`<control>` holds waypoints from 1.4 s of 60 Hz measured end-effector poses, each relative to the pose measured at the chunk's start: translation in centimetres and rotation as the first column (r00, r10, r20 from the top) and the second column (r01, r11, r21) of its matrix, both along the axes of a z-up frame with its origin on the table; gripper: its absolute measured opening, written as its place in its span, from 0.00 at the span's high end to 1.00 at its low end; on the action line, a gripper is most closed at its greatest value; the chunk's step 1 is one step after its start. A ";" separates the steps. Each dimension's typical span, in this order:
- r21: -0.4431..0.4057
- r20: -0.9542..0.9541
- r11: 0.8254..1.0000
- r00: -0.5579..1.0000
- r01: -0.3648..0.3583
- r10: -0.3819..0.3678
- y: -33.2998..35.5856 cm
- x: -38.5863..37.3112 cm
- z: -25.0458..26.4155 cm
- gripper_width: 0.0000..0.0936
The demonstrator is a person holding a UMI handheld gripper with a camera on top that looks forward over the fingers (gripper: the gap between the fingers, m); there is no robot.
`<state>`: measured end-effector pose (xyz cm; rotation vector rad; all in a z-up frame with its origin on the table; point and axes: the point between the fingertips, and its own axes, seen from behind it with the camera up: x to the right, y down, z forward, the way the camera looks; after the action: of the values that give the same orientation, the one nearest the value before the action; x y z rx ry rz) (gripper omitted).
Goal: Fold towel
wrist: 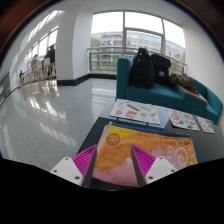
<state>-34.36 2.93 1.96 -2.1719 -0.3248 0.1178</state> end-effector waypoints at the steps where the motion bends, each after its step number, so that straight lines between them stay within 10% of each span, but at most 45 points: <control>1: -0.007 0.004 1.000 1.000 0.006 -0.006 0.5 -0.2 -0.4 0.32; 21: -0.023 0.046 0.998 0.998 -0.052 0.053 2.5 -3.1 -2.6 0.74; 24: -0.017 0.064 0.999 0.997 -0.035 0.036 2.6 -2.7 -2.5 0.96; 48: 0.095 -0.087 0.995 0.996 0.020 -0.012 2.8 5.7 8.9 0.97; 61: 0.100 -0.049 0.980 0.984 0.174 -0.170 4.2 20.4 8.8 0.97; 64: 0.074 -0.033 0.973 0.975 0.220 -0.218 4.6 23.5 6.7 0.94; 71: 0.016 0.045 0.960 0.959 0.278 -0.279 5.2 29.0 2.2 0.47; 84: 0.064 -0.075 0.954 0.954 0.294 -0.289 3.5 32.5 7.6 0.24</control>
<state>-1.86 6.39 9.60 -2.1118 0.0313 0.0087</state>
